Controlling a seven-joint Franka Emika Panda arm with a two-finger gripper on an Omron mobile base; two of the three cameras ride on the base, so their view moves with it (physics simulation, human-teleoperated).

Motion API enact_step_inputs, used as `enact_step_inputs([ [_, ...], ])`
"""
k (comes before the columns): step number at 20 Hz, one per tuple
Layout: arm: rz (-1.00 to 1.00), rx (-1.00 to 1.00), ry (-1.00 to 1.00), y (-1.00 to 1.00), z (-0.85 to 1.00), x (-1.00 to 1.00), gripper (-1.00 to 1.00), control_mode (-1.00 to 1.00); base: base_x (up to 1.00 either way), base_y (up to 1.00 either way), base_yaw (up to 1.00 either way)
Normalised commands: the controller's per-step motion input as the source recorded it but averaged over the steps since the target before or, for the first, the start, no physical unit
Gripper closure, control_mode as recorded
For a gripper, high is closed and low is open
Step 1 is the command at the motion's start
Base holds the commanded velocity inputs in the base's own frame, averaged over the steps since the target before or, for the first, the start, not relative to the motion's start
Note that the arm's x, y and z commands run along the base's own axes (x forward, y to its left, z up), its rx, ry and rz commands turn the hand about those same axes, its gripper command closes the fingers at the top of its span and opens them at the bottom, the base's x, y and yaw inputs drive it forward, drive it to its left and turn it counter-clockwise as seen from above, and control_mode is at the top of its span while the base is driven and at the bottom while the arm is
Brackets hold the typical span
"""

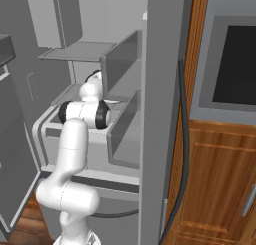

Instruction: Retrieve the fish from the fridge and place it on the cutting board.

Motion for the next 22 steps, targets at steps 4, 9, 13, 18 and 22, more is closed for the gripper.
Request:
enact_step_inputs([
  [4,-0.01,0.00,-0.19,0.00,-0.01,0.00,1.00,-1.00,0.00,0.00,0.00],
  [9,-0.05,0.00,-0.17,0.00,-0.24,-0.03,1.00,-1.00,0.00,0.00,0.00],
  [13,-0.02,0.02,-0.20,0.00,0.20,-0.23,1.00,-1.00,0.00,0.00,0.00],
  [18,-0.15,0.01,-0.05,-0.04,0.06,-0.52,1.00,-1.00,0.00,0.00,0.00],
  [22,-0.18,0.03,-0.01,-0.04,0.19,-0.80,1.00,-1.00,0.00,0.00,0.00],
])
